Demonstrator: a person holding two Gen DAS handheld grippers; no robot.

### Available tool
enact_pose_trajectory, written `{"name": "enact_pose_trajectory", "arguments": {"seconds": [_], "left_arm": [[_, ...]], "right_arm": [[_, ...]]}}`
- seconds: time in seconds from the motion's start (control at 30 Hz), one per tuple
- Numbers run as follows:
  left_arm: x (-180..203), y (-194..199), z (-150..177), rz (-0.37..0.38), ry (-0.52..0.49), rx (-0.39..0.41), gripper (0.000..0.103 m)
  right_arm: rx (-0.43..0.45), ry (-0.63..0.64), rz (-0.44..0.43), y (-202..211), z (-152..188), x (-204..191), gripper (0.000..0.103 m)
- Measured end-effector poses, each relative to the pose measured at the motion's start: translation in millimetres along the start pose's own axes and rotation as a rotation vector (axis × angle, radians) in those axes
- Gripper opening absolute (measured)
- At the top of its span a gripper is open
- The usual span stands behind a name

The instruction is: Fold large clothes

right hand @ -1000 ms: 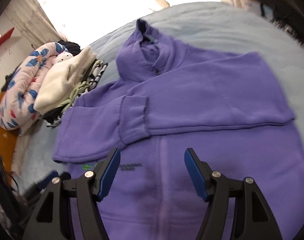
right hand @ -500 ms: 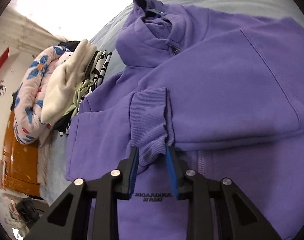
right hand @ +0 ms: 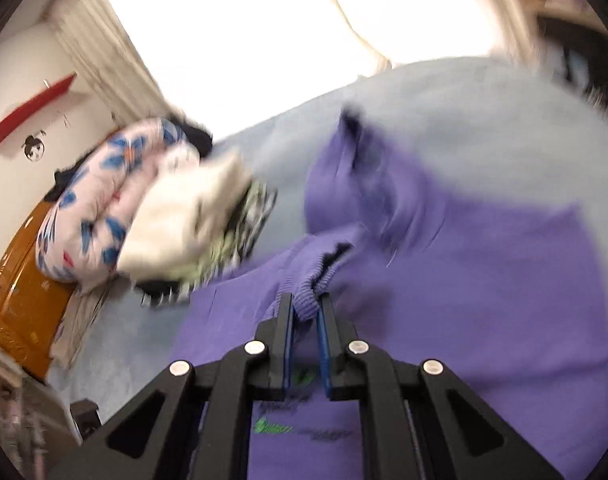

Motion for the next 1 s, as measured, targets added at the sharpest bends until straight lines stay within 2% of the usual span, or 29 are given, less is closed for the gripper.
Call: {"name": "enact_pose_trajectory", "arguments": {"seconds": [0.07,0.13,0.2,0.23,0.37,0.53,0.63,0.77,0.83,0.97,1.0], "left_arm": [[5,0,1,-0.001,-0.020,0.000,0.058],[9,-3,3,-0.004,-0.041,-0.009,0.058],[14,-4,2,0.001,-0.060,-0.016,0.058],[17,-4,0,0.010,-0.073,-0.019,0.058],[23,-1,-18,0.093,-0.089,-0.033,0.058],[24,-5,-69,0.227,-0.054,-0.043,0.058],[22,-26,-106,0.222,-0.057,-0.038,0.058],[14,-60,-133,0.233,-0.026,-0.079,0.058],[6,-76,-142,0.208,0.000,-0.090,0.058],[3,-97,-147,0.204,0.010,-0.116,0.058],[3,-101,-147,0.211,0.016,-0.123,0.058]], "right_arm": [[0.005,0.024,0.096,8,0,30,0.012],[-0.080,0.022,0.200,-3,15,68,0.020],[-0.169,0.005,0.252,-16,35,98,0.045],[-0.221,-0.020,0.263,-22,50,116,0.046],[-0.278,-0.077,0.231,-27,69,143,0.046],[-0.274,-0.108,0.145,-41,55,149,0.047],[-0.295,-0.103,0.108,-72,45,139,0.047],[-0.330,-0.096,0.090,-101,40,141,0.047],[-0.358,-0.111,0.086,-121,40,145,0.048],[-0.338,-0.061,0.088,-128,36,140,0.050],[-0.336,-0.034,0.083,-127,36,137,0.043]]}}
Point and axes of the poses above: each gripper's, at about its wrist camera, not at the fingertips, and y roughly against the way its jaws point, x to its right, z to its underside, the point moved 8 cm from there along -y, roughly the way its jaws point, and after that the axes turned 2 degrees about z, right-handed, at the moved point
